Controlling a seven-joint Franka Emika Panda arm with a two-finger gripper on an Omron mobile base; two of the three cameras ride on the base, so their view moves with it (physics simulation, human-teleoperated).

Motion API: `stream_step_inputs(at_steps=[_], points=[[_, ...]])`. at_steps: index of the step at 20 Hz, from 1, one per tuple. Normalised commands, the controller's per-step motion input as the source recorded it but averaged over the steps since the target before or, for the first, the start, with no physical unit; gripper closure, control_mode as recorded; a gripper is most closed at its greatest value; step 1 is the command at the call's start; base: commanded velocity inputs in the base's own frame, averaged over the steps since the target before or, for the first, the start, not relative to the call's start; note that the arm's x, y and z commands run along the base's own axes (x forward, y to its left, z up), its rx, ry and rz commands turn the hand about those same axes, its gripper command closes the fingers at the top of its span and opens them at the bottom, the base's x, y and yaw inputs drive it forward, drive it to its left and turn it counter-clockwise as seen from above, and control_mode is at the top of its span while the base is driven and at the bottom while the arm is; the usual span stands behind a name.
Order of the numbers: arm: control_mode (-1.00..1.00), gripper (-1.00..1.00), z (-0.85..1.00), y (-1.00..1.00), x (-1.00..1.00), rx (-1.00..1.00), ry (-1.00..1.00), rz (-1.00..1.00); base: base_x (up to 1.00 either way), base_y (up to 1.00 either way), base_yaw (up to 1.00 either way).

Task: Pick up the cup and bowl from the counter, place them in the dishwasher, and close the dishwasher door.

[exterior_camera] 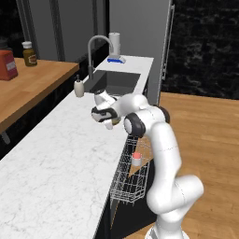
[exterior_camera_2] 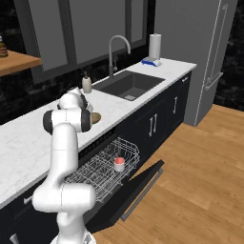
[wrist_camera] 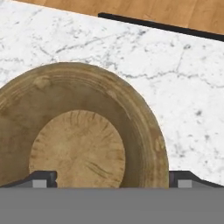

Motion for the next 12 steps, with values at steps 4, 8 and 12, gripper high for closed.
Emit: stream_step_inputs(at_steps=[4, 8, 12], points=[[-1.0, 1.0, -0.19, 0.23, -0.03, 0.0, -0.01, -0.15, 0.0, 0.0, 0.0], [-1.0, 1.0, -0.03, -0.01, -0.36, 0.0, -0.07, -0.18, 0.0, 0.0, 0.0], [-1.0, 1.0, 0.0, -0.27, -0.85, 0.0, -0.13, -0.17, 0.0, 0.0, 0.0]])
